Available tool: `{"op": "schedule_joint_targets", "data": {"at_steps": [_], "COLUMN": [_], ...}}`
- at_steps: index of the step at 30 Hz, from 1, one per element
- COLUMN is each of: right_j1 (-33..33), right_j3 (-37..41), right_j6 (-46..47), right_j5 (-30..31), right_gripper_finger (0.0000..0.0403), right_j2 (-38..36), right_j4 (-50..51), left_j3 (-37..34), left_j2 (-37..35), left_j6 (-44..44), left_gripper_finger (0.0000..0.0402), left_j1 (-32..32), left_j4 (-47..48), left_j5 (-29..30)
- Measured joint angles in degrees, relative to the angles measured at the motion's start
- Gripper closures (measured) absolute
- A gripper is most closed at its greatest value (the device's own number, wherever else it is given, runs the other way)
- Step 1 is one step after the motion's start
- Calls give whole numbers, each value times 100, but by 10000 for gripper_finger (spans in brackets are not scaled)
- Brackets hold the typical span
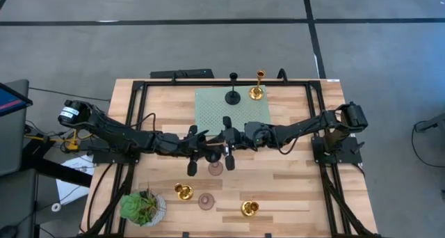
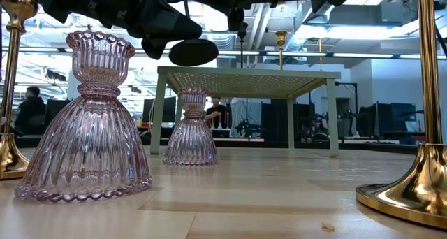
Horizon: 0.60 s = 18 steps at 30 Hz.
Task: Pick & Place candle stick holders
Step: Put the black candle holder on the shelf aligned with the other black candle holder
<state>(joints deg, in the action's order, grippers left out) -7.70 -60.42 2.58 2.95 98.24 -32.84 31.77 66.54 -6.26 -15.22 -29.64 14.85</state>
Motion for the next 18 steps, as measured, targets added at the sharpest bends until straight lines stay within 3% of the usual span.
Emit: {"op": "schedule_joint_targets", "data": {"at_steps": [6,18], "right_j1": [36,72], "right_j3": [0,0], "right_j6": [-12,-104], "right_j5": [-1,3], "right_gripper_finger": [394,402], "right_j2": [0,0], "right_j4": [-41,1], "left_j3": [0,0], "left_j2": [0,0], "left_j6": [0,-2], "left_gripper_finger": [380,372], "left_j1": [-2,-2], "left_j4": [-1,2], "left_j5": [4,11]}}
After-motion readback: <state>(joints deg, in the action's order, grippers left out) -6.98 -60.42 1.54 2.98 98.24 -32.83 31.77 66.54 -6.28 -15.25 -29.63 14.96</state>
